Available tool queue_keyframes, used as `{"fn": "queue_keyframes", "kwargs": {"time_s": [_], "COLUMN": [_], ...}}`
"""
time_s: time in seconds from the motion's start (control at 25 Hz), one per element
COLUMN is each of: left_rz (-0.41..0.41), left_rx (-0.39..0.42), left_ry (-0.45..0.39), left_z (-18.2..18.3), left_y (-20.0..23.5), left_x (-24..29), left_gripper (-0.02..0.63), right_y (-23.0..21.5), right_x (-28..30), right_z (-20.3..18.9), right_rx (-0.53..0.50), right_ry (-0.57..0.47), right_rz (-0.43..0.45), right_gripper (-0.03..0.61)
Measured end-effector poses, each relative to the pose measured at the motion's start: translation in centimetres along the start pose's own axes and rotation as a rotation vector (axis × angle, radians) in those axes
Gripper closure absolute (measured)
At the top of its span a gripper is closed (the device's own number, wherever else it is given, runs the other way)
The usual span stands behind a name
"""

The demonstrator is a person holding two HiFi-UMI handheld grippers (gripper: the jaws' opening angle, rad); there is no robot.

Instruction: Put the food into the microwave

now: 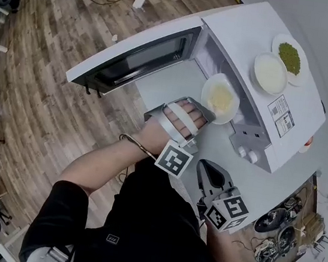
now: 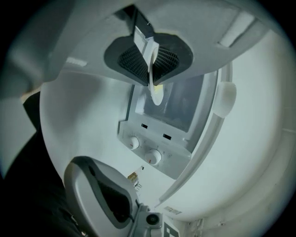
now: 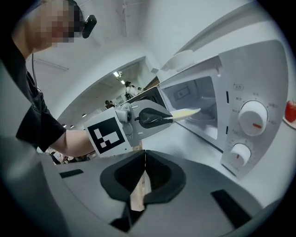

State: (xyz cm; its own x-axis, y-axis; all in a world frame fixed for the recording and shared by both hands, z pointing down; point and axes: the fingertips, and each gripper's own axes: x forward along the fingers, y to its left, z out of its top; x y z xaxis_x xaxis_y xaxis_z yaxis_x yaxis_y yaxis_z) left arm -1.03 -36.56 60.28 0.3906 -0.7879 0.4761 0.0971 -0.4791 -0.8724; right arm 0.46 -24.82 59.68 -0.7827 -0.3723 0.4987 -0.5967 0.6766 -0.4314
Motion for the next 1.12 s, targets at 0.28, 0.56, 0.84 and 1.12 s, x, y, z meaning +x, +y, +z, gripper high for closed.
{"fn": "queue_keyframes", "kwargs": {"time_s": [0.28,0.56,0.84,1.12], "left_rz": [-0.023,-0.045,-0.067,-0.253], "left_rx": [0.01,0.069,0.099,-0.061], "left_ry": [-0.012,-0.039,-0.051,-0.112], "left_z": [-1.1,-1.4,-1.2,1.0], "left_y": [-0.7,-1.1,-0.4,-1.7], "left_x": [4.3,7.4,10.9,13.8], "left_gripper": [0.581,0.581,0.583,0.581], "right_y": [-2.2,-3.7,-4.3,-5.9], "right_x": [1.8,2.6,1.6,-2.2], "right_z": [0.6,0.7,0.9,0.7], "right_rx": [0.052,0.133,0.198,0.256], "right_ry": [-0.016,-0.046,-0.109,-0.172], "right_rz": [-0.024,-0.054,-0.076,-0.172], "right_gripper": [0.563,0.563,0.563,0.563]}}
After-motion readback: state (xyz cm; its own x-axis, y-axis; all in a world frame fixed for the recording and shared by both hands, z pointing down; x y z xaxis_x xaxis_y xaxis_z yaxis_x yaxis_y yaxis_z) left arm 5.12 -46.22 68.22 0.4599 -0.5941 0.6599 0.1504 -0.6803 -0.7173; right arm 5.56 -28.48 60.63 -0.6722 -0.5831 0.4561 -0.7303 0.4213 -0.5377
